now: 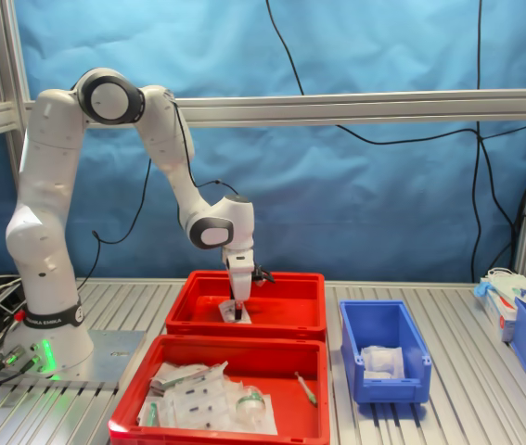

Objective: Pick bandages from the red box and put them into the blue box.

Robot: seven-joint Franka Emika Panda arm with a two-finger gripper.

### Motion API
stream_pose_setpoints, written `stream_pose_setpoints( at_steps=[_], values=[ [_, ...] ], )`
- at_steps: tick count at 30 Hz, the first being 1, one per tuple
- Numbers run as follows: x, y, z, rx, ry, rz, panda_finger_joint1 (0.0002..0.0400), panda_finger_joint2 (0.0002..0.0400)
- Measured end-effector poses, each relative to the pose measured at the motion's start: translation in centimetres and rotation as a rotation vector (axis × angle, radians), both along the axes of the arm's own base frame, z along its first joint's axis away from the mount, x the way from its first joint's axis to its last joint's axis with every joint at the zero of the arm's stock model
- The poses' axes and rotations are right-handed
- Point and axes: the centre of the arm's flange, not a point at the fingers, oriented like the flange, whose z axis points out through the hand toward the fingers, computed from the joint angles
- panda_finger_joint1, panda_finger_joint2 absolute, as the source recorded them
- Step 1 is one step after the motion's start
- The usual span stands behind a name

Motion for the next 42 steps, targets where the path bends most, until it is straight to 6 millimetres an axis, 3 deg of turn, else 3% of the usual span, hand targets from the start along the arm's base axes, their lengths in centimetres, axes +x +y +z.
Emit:
stream_pose_setpoints(
  at_steps=[11,12,16,17,20,21,25,26,29,30,34,35,38,39,42],
  values=[
    [0.31,0.15,0.05,0.002,-0.004,0.0,0.04,0.04],
    [0.32,0.15,0.05,0.002,-0.004,0.0,0.0348,0.0348],
    [0.34,0.16,0.04,0.002,-0.004,0.0,0.0348,0.0348],
    [0.34,0.16,0.04,0.002,-0.004,0.0,0.0298,0.0298],
    [0.36,0.18,0.04,0.003,-0.005,0.0,0.0298,0.0298],
    [0.38,0.18,0.05,0.003,-0.005,0.0,0.0248,0.0248],
    [0.45,0.21,0.1,0.003,-0.006,0.0,0.0248,0.0248],
    [0.49,0.23,0.13,0.004,-0.007,0.0,0.0198,0.0198],
    [0.51,0.24,0.15,0.004,-0.008,0.0,0.0198,0.0198],
    [0.52,0.25,0.15,0.004,-0.008,0.0,0.0148,0.0148],
    [0.52,0.25,0.15,0.004,-0.008,0.0,0.0148,0.0148],
    [0.52,0.25,0.15,0.004,-0.008,0.0,0.0099,0.0099],
    [0.52,0.25,0.15,0.004,-0.008,0.0,0.0099,0.0099],
    [0.52,0.25,0.15,0.004,-0.008,0.0,0.0053,0.0053],
    [0.52,0.25,0.15,0.004,-0.008,0.0,0.0053,0.0053]
  ],
)
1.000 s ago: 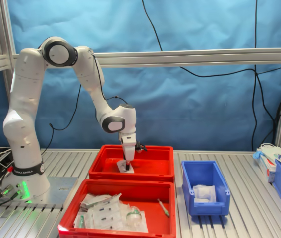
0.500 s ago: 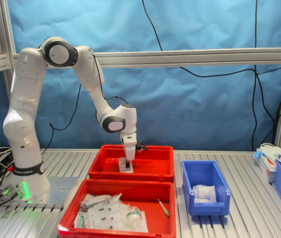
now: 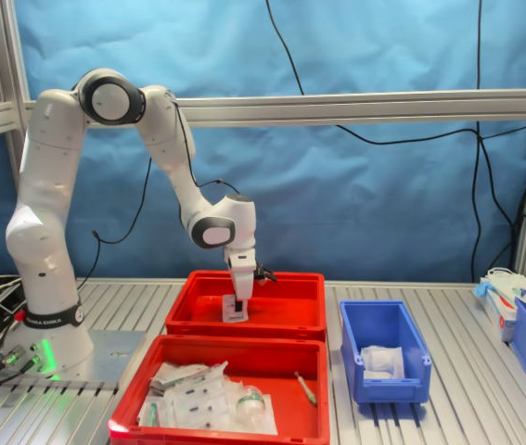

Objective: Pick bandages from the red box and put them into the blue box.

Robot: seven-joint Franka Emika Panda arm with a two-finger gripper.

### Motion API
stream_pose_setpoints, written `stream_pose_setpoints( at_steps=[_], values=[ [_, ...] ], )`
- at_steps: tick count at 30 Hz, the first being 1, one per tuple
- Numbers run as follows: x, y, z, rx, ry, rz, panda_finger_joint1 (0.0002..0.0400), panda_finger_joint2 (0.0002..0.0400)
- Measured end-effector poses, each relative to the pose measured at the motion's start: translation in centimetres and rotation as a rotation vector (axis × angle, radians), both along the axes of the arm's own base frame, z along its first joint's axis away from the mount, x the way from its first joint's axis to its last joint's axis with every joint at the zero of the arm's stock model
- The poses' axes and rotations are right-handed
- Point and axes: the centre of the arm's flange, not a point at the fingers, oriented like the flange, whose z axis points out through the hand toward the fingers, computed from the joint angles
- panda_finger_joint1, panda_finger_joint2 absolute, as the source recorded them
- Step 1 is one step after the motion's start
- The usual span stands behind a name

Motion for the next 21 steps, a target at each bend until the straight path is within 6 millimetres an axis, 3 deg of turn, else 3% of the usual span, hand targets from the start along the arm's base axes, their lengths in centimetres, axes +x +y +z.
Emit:
stream_pose_setpoints(
  at_steps=[10,14,20,21],
  values=[
    [0.1,-0.1,0.1,-0.019,0.037,-0.002,0.0053,0.0053],
    [0.2,-1.0,1.2,-0.061,0.109,-0.015,0.0053,0.0053],
    [2.1,-2.2,5.6,-0.069,0.103,-0.051,0.0053,0.0053],
    [3.1,-2.6,7.6,-0.06,0.078,-0.067,0.0053,0.0053]
  ],
)
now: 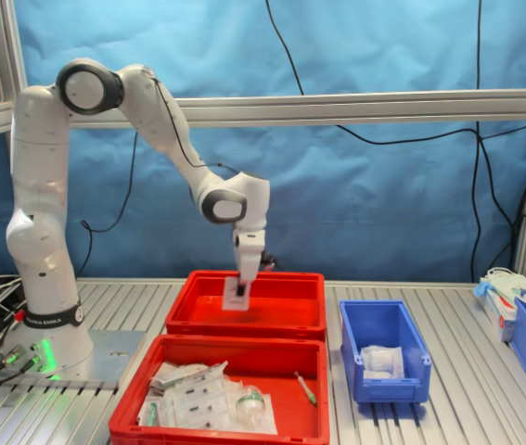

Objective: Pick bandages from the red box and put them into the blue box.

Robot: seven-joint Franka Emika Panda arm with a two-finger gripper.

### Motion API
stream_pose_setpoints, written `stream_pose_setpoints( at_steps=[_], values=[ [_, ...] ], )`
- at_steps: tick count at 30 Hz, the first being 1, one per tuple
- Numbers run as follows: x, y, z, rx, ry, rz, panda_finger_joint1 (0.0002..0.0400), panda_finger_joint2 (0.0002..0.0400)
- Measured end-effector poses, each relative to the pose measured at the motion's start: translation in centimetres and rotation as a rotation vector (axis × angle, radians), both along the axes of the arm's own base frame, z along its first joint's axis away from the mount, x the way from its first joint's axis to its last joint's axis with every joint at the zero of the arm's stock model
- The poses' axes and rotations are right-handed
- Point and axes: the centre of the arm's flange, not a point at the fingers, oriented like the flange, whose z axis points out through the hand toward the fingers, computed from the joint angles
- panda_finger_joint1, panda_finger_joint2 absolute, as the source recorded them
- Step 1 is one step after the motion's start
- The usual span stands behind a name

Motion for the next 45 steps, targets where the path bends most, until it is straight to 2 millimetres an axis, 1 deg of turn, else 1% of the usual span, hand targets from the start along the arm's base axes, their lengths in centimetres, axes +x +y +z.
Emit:
stream_pose_setpoints(
  at_steps=[3,5,9,10,14,16,17,19,20,22,25,26,29,30,31,35,36,38,40,45],
  values=[
    [1.8,-0.8,3.6,0.018,-0.055,-0.027,0.0053,0.0053],
    [4.4,-2.2,8.9,0.05,-0.148,-0.07,0.0053,0.0053],
    [6.9,-4.2,14.3,0.079,-0.24,-0.119,0.0053,0.0053],
    [8.1,-5.4,16.8,0.09,-0.279,-0.145,0.0053,0.0053],
    [9.9,-7.9,20.9,0.104,-0.343,-0.195,0.0053,0.0053],
    [11.5,-10.4,23.9,0.108,-0.392,-0.242,0.0053,0.0053],
    [12.1,-11.6,25.0,0.108,-0.411,-0.263,0.0053,0.0053],
    [12.7,-12.6,25.9,0.106,-0.427,-0.28,0.0053,0.0053],
    [13.7,-13.7,26.8,0.099,-0.446,-0.301,0.0053,0.0053],
    [14.8,-14.5,27.1,0.087,-0.457,-0.315,0.0053,0.0053],
    [16.0,-14.9,26.9,0.072,-0.463,-0.323,0.0053,0.0053],
    [16.8,-15.0,26.6,0.06,-0.463,-0.326,0.0053,0.0053],
    [18.0,-15.1,25.7,0.041,-0.458,-0.327,0.0053,0.0053],
    [18.4,-15.1,25.3,0.034,-0.455,-0.327,0.0053,0.0053],
    [19.4,-15.0,24.2,0.015,-0.447,-0.326,0.0053,0.0053],
    [20.7,-14.9,22.6,-0.009,-0.435,-0.324,0.0053,0.0053],
    [20.7,-14.9,22.6,-0.009,-0.435,-0.324,0.0053,0.0053],
    [21.3,-14.8,21.9,-0.02,-0.43,-0.323,0.0053,0.0053],
    [22.3,-14.7,20.5,-0.04,-0.42,-0.32,0.0053,0.0053],
    [23.6,-14.5,18.7,-0.066,-0.408,-0.314,0.0053,0.0053]
  ],
)
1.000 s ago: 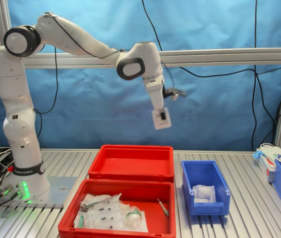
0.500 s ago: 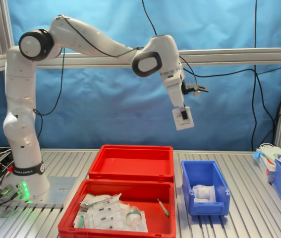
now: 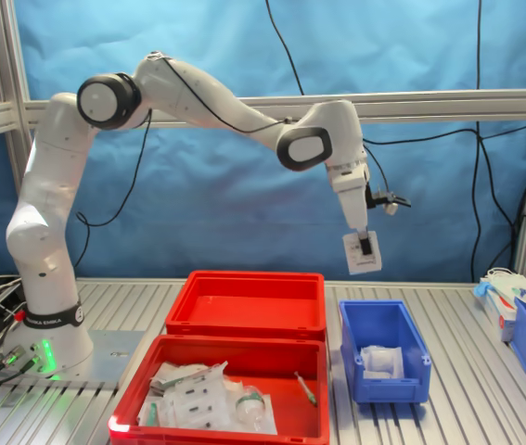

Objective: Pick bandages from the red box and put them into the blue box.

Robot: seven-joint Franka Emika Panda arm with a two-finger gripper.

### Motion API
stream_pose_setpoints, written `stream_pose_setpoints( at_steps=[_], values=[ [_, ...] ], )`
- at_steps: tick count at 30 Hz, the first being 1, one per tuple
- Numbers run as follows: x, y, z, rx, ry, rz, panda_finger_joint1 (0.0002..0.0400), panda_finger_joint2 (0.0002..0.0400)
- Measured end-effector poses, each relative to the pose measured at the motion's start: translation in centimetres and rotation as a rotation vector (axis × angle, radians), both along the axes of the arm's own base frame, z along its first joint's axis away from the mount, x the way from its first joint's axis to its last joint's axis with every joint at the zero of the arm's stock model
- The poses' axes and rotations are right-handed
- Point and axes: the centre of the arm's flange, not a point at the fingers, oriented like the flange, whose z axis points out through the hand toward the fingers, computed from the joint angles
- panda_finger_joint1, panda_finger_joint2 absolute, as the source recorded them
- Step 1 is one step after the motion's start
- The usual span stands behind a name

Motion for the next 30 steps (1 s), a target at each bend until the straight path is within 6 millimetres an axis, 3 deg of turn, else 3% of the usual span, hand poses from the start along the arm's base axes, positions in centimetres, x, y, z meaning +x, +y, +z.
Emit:
stream_pose_setpoints(
  at_steps=[14,30],
  values=[
    [2.7,0.9,-4.2,-0.052,0.028,0.011,0.0053,0.0053],
    [3.9,1.2,-5.1,-0.072,0.023,0.016,0.0053,0.0053]
  ],
)
